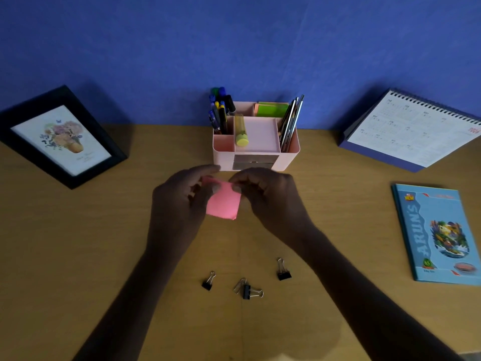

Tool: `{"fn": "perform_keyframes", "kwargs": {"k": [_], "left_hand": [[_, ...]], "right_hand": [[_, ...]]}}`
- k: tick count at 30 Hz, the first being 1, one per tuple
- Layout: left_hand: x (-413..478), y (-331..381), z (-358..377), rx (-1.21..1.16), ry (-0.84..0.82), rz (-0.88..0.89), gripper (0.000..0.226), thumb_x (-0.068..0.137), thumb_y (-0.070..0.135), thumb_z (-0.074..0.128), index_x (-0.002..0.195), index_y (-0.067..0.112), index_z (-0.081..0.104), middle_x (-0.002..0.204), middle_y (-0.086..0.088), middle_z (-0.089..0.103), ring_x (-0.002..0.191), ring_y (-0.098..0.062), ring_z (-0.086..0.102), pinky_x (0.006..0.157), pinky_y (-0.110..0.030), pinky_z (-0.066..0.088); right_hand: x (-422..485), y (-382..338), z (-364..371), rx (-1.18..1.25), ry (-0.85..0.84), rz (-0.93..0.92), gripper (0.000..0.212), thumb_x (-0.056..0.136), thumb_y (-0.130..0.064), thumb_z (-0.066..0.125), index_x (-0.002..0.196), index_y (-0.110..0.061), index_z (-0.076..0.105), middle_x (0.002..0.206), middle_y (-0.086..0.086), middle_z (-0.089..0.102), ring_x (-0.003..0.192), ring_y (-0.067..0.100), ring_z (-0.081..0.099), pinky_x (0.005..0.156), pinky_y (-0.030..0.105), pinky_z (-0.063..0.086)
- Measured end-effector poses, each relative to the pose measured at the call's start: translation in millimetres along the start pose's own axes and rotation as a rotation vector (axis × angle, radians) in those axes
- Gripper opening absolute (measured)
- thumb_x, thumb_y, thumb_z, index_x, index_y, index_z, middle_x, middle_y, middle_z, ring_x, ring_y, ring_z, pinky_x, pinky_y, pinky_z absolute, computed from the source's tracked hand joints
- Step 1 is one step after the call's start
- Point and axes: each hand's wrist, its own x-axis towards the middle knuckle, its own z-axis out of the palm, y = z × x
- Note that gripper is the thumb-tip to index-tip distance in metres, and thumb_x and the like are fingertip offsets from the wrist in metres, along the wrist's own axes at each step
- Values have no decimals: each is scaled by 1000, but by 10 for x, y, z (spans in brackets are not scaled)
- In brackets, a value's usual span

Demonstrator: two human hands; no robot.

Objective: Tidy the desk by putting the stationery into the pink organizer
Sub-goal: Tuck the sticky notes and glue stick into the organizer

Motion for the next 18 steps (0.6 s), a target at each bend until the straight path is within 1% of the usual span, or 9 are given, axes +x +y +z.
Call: {"fn": "perform_keyframes", "kwargs": {"k": [2, 4, 6, 8, 10, 12, 14, 16, 18], "left_hand": [[151, 132, -88, 35, -14, 121, 20, 99, 12, 76, 118, 13, 80, 108, -1, 79, 93, -11, 74, 76, -32, 62], [331, 283, -147, 73, -25, 196, 16, 99, 14, 77, 114, 12, 82, 103, 1, 78, 88, -8, 70, 76, -21, 56], [555, 447, -185, 91, -17, 233, 18, 99, 18, 76, 115, 14, 83, 100, 7, 73, 86, -5, 64, 77, -10, 45], [813, 593, -193, 109, 12, 285, 20, 99, 23, 75, 115, 16, 83, 97, 8, 71, 85, -2, 61, 77, -5, 40], [1088, 689, -144, 123, 30, 352, 21, 98, 29, 74, 112, 16, 84, 98, 3, 78, 83, -3, 64, 77, -11, 46], [1362, 749, -56, 105, 48, 371, 22, 96, 34, 74, 107, 18, 85, 98, 1, 80, 83, -8, 68, 78, -27, 55], [1603, 775, 57, 107, 58, 360, 23, 94, 38, 74, 106, 22, 86, 100, 3, 80, 86, -11, 70, 80, -36, 58], [1784, 780, 173, 135, 59, 352, 24, 92, 41, 73, 106, 25, 85, 101, 5, 80, 89, -15, 72, 80, -41, 59], [1904, 763, 292, 167, 52, 347, 24, 91, 42, 75, 105, 26, 85, 102, 6, 81, 91, -17, 73, 81, -41, 60]], "right_hand": [[125, -78, -246, -62, -4, -71, 21, 100, -19, 62, 109, -10, 79, 101, 2, 79, 92, 13, 75, 76, 36, 62], [261, -150, -495, -151, 16, -141, 18, 101, -16, 65, 109, -11, 80, 103, 3, 79, 94, 14, 74, 76, 37, 62], [423, -193, -730, -232, 65, -203, 16, 100, -14, 68, 108, -13, 82, 103, 2, 80, 94, 16, 74, 78, 41, 61], [612, -184, -937, -294, 116, -241, 17, 100, -15, 69, 109, -14, 83, 103, 2, 80, 94, 16, 74, 80, 42, 61], [809, -129, -1110, -352, 160, -277, 16, 101, -15, 69, 107, -14, 84, 102, 3, 81, 92, 17, 75, 81, 43, 60], [997, -27, -1246, -394, 205, -278, 16, 101, -18, 70, 107, -16, 85, 102, 2, 81, 92, 15, 75, 82, 41, 61], [1168, 108, -1327, -427, 240, -262, 17, 101, -21, 69, 107, -18, 85, 104, 0, 82, 93, 11, 75, 84, 37, 61], [1322, 262, -1361, -438, 257, -228, 17, 100, -22, 69, 107, -22, 85, 104, -2, 82, 93, 10, 75, 83, 39, 62], [1434, 390, -1370, -453, 245, -183, 17, 99, -24, 69, 105, -23, 85, 104, -4, 82, 92, 11, 75, 82, 42, 62]]}}
